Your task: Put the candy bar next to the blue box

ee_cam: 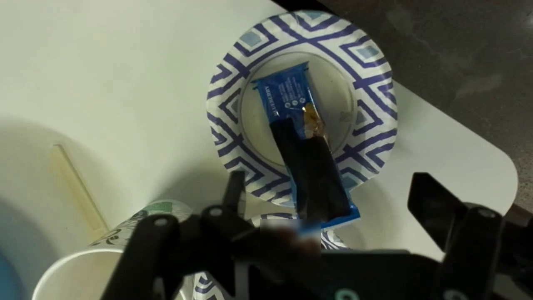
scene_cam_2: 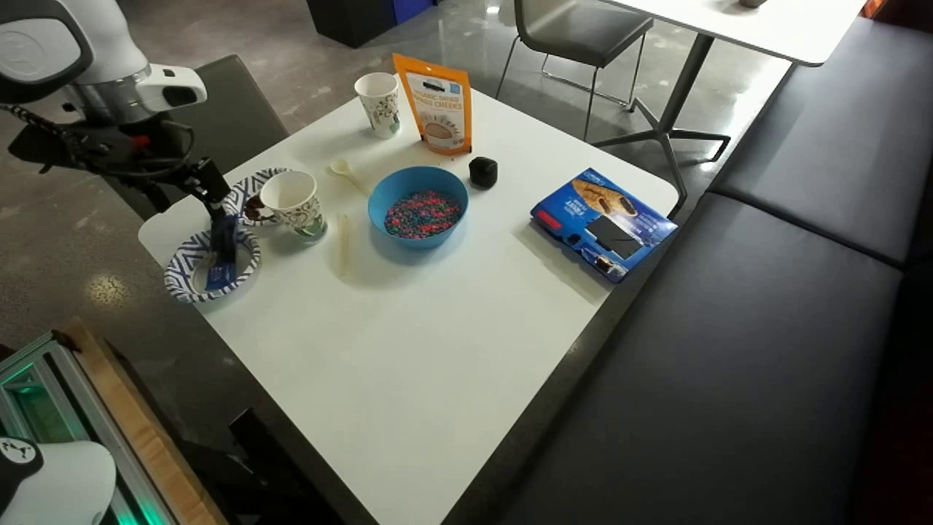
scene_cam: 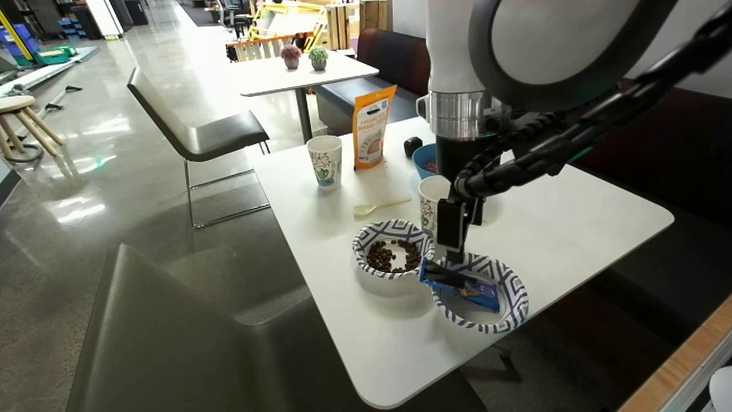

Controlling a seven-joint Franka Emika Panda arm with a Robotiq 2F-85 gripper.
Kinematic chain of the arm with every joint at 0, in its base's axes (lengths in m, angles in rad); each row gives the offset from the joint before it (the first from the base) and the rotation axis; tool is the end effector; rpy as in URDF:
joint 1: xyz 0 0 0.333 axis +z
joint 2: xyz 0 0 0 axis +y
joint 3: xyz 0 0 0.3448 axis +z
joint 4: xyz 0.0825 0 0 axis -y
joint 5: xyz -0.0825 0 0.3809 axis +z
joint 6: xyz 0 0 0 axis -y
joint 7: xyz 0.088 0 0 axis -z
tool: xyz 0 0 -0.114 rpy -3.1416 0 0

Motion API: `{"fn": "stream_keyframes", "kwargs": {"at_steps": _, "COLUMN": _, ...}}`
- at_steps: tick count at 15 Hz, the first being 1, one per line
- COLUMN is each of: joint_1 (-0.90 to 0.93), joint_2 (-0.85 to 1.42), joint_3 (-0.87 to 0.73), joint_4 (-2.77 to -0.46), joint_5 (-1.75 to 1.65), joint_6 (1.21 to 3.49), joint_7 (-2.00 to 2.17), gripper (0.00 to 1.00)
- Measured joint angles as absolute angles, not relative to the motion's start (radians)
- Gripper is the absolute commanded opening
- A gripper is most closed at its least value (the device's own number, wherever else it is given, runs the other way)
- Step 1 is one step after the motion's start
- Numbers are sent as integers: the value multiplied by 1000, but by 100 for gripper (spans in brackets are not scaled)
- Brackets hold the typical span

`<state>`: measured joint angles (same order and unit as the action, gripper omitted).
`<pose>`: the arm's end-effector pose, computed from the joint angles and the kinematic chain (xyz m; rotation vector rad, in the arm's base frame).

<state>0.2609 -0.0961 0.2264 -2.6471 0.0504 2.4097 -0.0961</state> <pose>0.3544 0.1868 0.2875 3.0019 0.8323 -0.2221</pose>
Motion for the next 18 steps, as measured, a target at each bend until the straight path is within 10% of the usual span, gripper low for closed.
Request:
{"fn": "stream_keyframes", "kwargs": {"at_steps": 7, "joint_1": 249, "joint_2": -6, "joint_3": 225, "joint_4": -2647, "joint_5": -11, "joint_6": 2452, "joint_7": -95, "gripper": 100}}
{"fn": "stream_keyframes", "kwargs": {"at_steps": 10, "joint_1": 240, "joint_2": 44, "joint_3": 223, "joint_4": -2646, "joint_5": -15, "joint_6": 2514, "joint_7": -99, "gripper": 78}}
{"fn": "stream_keyframes", "kwargs": {"at_steps": 18, "joint_1": 237, "joint_2": 162, "joint_3": 224, "joint_4": -2604, "joint_5": -22, "joint_6": 2559, "joint_7": -103, "gripper": 74}}
